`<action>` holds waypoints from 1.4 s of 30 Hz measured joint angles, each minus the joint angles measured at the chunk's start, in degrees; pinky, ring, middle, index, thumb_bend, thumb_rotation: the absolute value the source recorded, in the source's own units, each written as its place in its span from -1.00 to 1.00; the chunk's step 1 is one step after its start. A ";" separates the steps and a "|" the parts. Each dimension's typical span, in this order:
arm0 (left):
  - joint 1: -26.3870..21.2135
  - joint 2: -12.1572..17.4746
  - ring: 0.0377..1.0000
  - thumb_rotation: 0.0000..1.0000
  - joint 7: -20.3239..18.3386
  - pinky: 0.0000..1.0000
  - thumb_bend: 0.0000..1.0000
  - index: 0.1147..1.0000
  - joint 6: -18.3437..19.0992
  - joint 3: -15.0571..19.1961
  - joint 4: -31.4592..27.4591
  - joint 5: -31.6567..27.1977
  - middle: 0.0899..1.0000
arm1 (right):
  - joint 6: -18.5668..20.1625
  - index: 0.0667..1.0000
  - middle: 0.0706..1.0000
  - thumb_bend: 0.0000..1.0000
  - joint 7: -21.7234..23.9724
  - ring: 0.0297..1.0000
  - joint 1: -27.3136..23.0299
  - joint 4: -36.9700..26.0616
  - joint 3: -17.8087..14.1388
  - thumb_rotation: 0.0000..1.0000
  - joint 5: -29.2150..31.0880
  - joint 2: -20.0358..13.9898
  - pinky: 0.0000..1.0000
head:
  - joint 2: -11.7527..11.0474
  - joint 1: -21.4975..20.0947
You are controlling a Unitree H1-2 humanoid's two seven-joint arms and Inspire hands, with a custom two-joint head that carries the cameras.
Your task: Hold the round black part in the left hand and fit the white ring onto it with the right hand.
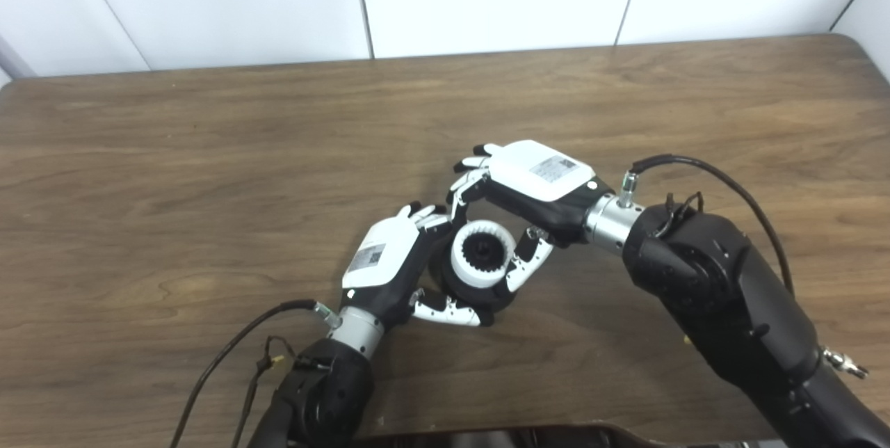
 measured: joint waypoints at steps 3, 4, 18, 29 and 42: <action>0.00 0.00 0.82 -0.90 0.00 1.00 0.05 -0.17 -0.02 0.01 0.00 0.00 0.56 | 0.36 -0.10 0.53 0.05 0.46 0.83 -0.04 -0.01 -0.05 -0.71 -0.02 0.03 0.99 | -0.09 -0.09; 0.00 -0.01 0.82 -0.90 0.00 1.00 0.05 -0.17 -0.01 0.01 0.00 0.00 0.56 | 0.82 0.02 0.54 0.50 0.91 0.84 -0.15 -0.06 -0.05 -0.58 -0.08 0.07 1.00 | -0.09 -0.17; -0.03 -0.07 0.80 -0.90 0.26 1.00 0.05 -0.17 -0.28 0.08 0.08 0.23 0.55 | 4.00 0.41 0.66 1.00 5.77 0.88 -2.34 -0.34 -3.49 0.01 0.59 0.39 0.92 | -0.53 -0.53; -0.10 0.00 0.79 -0.90 0.28 1.00 0.05 -0.17 -0.57 0.16 0.24 0.78 0.53 | 8.66 0.38 0.65 1.00 7.78 0.89 -7.57 -6.33 -7.19 0.06 3.37 0.54 0.91 | -0.62 -0.53; -1.18 0.40 0.79 -0.52 -2.82 1.00 0.89 0.21 2.12 -0.66 -1.10 5.50 0.58 | 11.11 0.31 0.63 1.00 8.28 0.90 -8.65 -6.34 -9.57 0.04 3.53 0.00 0.92 | -0.88 -0.70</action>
